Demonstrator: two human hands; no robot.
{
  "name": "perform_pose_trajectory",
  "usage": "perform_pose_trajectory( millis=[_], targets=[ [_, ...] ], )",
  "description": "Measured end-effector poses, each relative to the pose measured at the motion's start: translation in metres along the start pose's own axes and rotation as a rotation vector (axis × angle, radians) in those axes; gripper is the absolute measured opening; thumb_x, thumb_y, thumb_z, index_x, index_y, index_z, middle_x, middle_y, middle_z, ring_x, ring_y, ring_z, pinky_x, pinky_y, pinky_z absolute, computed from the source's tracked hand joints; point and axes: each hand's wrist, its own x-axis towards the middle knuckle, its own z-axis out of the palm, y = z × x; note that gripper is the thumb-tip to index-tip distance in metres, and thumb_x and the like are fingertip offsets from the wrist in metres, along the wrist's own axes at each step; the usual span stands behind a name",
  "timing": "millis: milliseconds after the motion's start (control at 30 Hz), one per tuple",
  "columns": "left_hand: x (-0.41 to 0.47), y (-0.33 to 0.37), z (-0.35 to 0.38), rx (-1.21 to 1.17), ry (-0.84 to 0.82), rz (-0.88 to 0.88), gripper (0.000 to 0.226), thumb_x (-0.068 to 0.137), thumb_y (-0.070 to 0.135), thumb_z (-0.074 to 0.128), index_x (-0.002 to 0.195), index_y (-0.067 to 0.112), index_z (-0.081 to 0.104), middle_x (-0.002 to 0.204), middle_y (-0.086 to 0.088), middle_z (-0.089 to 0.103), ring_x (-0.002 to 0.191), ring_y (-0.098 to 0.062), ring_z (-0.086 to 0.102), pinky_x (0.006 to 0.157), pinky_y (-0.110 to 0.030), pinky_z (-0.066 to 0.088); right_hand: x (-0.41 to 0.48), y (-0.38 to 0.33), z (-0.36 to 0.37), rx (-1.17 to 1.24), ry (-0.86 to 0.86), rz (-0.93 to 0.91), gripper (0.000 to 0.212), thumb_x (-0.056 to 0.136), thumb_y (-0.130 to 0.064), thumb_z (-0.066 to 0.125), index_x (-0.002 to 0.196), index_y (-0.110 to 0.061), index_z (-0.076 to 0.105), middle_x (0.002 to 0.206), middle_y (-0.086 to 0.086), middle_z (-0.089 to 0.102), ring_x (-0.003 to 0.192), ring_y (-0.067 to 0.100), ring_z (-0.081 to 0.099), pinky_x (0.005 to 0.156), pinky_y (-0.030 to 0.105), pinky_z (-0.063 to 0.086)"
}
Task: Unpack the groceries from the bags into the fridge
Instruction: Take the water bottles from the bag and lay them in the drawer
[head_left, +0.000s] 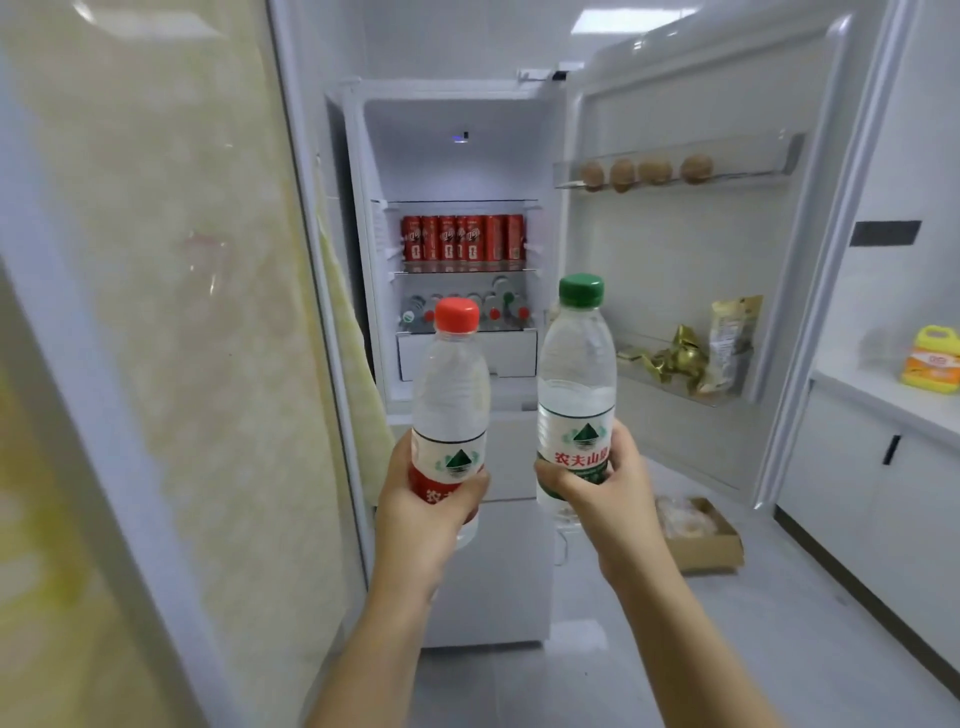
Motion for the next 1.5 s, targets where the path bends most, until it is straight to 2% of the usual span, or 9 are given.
perform_pose_trajectory(
  millis=[133, 233, 533, 733, 867, 1067, 1400, 1500],
  targets=[
    [0.004, -0.002, -0.006, 0.009, 0.013, 0.005, 0.059, 0.073, 0.011, 0.082, 0.123, 0.026, 0.055, 0.105, 0.01, 0.067, 0.097, -0.009, 0.064, 0.064, -0.009, 0.05, 0.004, 0.001, 0.009, 0.006, -0.026, -0.009, 0.056, 0.072, 0.001, 0.079, 0.112, -0.032, 0.056, 0.099, -0.004, 0.071, 0.09, 0.014, 0.069, 0.077, 0.034, 0.058],
    [0.005, -0.003, -0.006, 0.02, 0.023, 0.013, 0.059, 0.073, 0.013, 0.082, 0.124, 0.027, 0.055, 0.107, 0.011, 0.067, 0.099, -0.01, 0.064, 0.071, -0.013, 0.049, 0.005, 0.001, 0.012, 0.014, -0.038, -0.018, 0.056, 0.072, 0.002, 0.079, 0.109, -0.035, 0.056, 0.099, -0.004, 0.071, 0.088, 0.011, 0.068, 0.075, 0.029, 0.056],
    [0.01, -0.004, 0.0, 0.002, 0.028, 0.028, 0.058, 0.073, 0.014, 0.082, 0.121, 0.031, 0.054, 0.101, 0.017, 0.066, 0.094, -0.003, 0.064, 0.069, -0.01, 0.047, 0.016, 0.003, 0.009, 0.004, -0.031, -0.018, 0.06, 0.071, -0.001, 0.08, 0.11, -0.038, 0.055, 0.1, -0.006, 0.071, 0.091, 0.013, 0.068, 0.08, 0.035, 0.057],
    [0.014, -0.004, 0.009, -0.023, 0.011, 0.032, 0.058, 0.074, 0.015, 0.082, 0.12, 0.033, 0.053, 0.101, 0.018, 0.067, 0.092, 0.0, 0.064, 0.071, -0.013, 0.047, 0.023, 0.002, -0.001, -0.009, -0.037, -0.021, 0.062, 0.07, -0.001, 0.081, 0.119, -0.029, 0.055, 0.103, -0.004, 0.07, 0.094, 0.015, 0.068, 0.082, 0.038, 0.058],
    [0.016, -0.004, 0.019, -0.032, -0.003, 0.034, 0.053, 0.075, 0.015, 0.081, 0.111, 0.042, 0.052, 0.096, 0.023, 0.066, 0.087, 0.01, 0.062, 0.064, -0.007, 0.047, 0.028, 0.004, -0.01, -0.028, -0.042, -0.029, 0.062, 0.07, -0.001, 0.081, 0.12, -0.028, 0.056, 0.101, -0.005, 0.071, 0.092, 0.015, 0.069, 0.082, 0.041, 0.058],
    [0.027, -0.008, 0.029, -0.027, -0.002, 0.034, 0.05, 0.075, 0.015, 0.081, 0.108, 0.042, 0.054, 0.093, 0.025, 0.068, 0.087, 0.009, 0.063, 0.065, -0.008, 0.049, 0.041, 0.013, -0.015, -0.032, -0.058, -0.01, 0.061, 0.069, -0.002, 0.081, 0.118, -0.029, 0.057, 0.1, -0.004, 0.071, 0.092, 0.016, 0.069, 0.081, 0.041, 0.059],
    [0.08, -0.04, 0.043, -0.036, -0.001, -0.006, 0.049, 0.075, 0.014, 0.081, 0.105, 0.041, 0.054, 0.089, 0.027, 0.068, 0.084, 0.01, 0.063, 0.063, -0.004, 0.047, 0.092, 0.042, 0.0, -0.054, -0.05, 0.011, 0.059, 0.071, -0.002, 0.081, 0.111, -0.037, 0.055, 0.099, -0.009, 0.07, 0.089, 0.01, 0.068, 0.077, 0.032, 0.058],
    [0.109, -0.057, 0.047, -0.056, -0.004, -0.017, 0.048, 0.075, 0.012, 0.081, 0.107, 0.037, 0.056, 0.09, 0.024, 0.069, 0.083, 0.006, 0.065, 0.063, -0.008, 0.05, 0.118, 0.056, 0.01, -0.058, -0.044, 0.017, 0.058, 0.071, -0.002, 0.081, 0.113, -0.033, 0.056, 0.099, -0.007, 0.071, 0.089, 0.011, 0.069, 0.072, 0.027, 0.057]
  ],
)
